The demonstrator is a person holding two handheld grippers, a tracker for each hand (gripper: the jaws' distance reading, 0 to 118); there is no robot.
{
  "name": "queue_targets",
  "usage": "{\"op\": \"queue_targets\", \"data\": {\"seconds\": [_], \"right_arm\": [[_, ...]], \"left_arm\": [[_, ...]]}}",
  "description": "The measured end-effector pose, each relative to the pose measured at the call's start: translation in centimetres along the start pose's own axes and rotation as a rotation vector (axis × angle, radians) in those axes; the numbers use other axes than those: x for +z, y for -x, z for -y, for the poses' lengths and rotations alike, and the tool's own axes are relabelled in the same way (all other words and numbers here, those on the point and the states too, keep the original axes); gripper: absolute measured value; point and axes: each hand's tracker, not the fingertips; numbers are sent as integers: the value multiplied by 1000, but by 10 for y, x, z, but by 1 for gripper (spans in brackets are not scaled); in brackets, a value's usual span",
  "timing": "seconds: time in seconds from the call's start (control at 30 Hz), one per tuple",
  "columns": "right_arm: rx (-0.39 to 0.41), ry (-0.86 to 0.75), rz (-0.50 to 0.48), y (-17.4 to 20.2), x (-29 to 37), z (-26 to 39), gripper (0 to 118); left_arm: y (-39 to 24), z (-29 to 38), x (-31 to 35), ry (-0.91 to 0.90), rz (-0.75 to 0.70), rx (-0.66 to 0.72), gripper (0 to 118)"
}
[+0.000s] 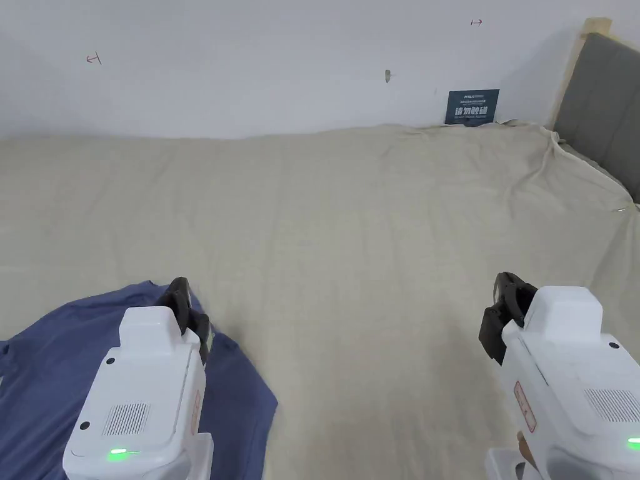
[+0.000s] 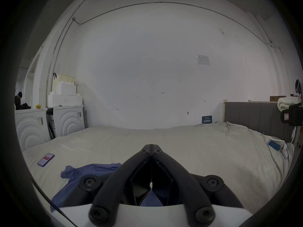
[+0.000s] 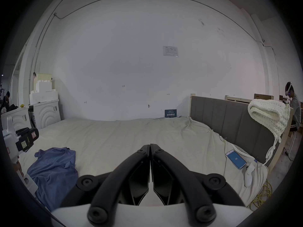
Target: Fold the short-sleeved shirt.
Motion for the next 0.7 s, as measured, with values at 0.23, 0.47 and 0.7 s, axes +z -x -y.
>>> {"op": "queue_targets", "data": {"seconds": [0.23,0.47,0.7], "right_arm": [[4,-1,-4,3,3,-2,1],[5,-3,-2,0,3,-2,1],[3,-2,-1,1,9,-8,1]], "left_arm": [[1,0,0,-1,2,-1,0],[3,0,0,-6,-2,0,0],[5,0,1,-3,-2,1,0]]}}
